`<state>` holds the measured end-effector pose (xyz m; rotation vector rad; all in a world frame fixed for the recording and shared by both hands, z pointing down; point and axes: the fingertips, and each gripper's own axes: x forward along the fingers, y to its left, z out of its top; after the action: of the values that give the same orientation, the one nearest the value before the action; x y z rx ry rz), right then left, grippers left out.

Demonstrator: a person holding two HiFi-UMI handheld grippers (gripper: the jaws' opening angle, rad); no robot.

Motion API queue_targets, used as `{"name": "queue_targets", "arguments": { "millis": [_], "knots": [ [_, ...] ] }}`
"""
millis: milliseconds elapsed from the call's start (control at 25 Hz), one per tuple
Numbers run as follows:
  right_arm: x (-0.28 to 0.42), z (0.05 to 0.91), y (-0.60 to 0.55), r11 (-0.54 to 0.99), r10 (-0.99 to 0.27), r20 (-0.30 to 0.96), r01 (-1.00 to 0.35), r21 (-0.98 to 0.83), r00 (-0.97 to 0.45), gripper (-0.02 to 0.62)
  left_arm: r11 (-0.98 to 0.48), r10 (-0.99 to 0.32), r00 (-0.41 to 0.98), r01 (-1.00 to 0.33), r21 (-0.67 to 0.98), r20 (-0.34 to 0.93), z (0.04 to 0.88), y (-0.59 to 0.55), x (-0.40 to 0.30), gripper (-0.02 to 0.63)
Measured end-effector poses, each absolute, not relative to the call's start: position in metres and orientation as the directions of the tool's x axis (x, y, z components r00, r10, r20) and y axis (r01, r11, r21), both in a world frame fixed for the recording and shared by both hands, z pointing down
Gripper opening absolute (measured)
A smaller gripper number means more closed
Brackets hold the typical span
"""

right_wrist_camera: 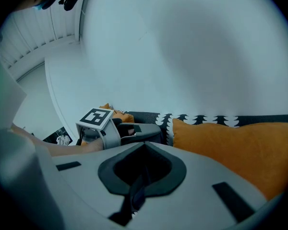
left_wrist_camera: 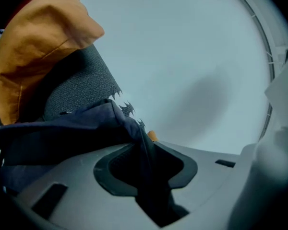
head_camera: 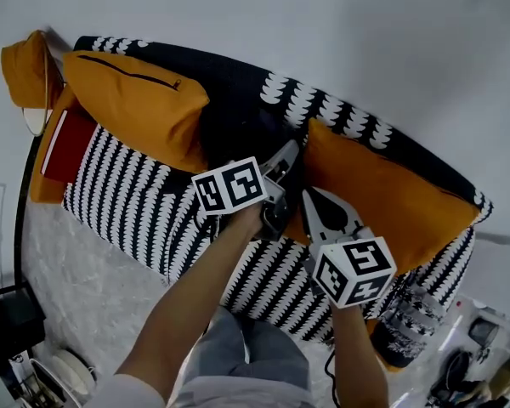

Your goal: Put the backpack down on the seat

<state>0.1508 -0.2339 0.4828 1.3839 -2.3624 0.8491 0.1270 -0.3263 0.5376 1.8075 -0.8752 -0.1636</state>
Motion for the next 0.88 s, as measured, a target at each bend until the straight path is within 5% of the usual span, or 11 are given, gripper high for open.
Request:
{"name": "queue_targets", "arguments": {
  "millis": [280,880],
  "knots": [
    [0.165,0.485,-0.23,0.352,-0.709,0.506,-0.869,-0.349,-0.491,0.002,-0.232,-0.601,0.748,-0.5,0.834,0.281,0.531,-0.323,0.142,0.225],
    [0.154,0.453,-0.214,0.355,-0.732,0.468,-0.864,-0.358,-0.494,0.002,-0.336,-0.533,0.771,-0.572,0.748,0.35,0.497,-0.277,0.128,0.227]
  ]
}}
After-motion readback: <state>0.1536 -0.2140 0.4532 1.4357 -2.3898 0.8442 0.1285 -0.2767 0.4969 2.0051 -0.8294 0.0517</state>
